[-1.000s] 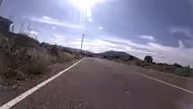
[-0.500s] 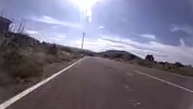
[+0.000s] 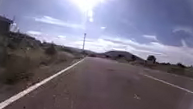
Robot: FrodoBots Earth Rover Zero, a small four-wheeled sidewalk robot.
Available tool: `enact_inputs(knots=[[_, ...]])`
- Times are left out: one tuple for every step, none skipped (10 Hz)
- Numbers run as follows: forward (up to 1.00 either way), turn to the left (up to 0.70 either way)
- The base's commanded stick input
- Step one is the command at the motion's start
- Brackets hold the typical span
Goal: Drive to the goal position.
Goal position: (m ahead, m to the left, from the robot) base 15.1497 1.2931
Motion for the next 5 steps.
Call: enact_inputs(knots=[[1.00, 0.00], [1.00, 0.00], [1.00, 0.00], [1.00, 0.00], [1.00, 0.00]])
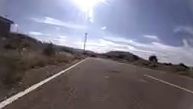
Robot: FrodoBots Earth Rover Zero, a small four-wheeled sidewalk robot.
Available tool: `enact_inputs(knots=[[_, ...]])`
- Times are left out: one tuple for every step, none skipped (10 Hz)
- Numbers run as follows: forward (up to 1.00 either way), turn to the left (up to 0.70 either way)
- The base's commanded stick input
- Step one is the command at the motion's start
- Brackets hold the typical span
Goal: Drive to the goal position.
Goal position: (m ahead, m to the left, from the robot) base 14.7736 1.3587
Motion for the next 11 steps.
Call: enact_inputs(knots=[[1.00, 0.00], [1.00, 0.00], [1.00, 0.00], [1.00, 0.00], [1.00, 0.00], [1.00, 0.00], [1.00, 0.00], [1.00, -0.07], [1.00, -0.23], [1.00, -0.36], [1.00, -0.26]])
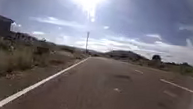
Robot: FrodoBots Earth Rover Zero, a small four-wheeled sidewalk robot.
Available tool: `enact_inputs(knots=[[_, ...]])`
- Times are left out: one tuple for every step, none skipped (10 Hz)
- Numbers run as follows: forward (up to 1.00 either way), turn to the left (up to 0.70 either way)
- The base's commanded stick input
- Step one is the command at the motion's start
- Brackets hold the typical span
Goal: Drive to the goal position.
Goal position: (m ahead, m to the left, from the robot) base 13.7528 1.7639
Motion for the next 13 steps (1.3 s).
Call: enact_inputs(knots=[[1.00, -0.17], [1.00, -0.08], [1.00, 0.00], [1.00, 0.00], [1.00, 0.00], [1.00, 0.00], [1.00, 0.00], [1.00, 0.00], [1.00, 0.00], [1.00, 0.00], [1.00, 0.00], [1.00, 0.00], [1.00, 0.00]])
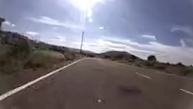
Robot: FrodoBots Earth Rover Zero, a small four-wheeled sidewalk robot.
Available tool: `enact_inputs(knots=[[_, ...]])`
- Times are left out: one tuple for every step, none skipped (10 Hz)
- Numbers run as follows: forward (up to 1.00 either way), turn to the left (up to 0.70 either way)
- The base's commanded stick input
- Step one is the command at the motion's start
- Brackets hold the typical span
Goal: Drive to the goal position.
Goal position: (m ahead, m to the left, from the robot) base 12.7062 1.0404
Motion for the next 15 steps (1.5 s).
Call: enact_inputs(knots=[[1.00, 0.00], [1.00, 0.00], [1.00, 0.00], [1.00, 0.00], [1.00, 0.00], [1.00, 0.00], [1.00, 0.00], [1.00, 0.00], [1.00, 0.00], [1.00, 0.00], [1.00, 0.00], [1.00, 0.00], [1.00, 0.00], [1.00, 0.00], [1.00, 0.00]])
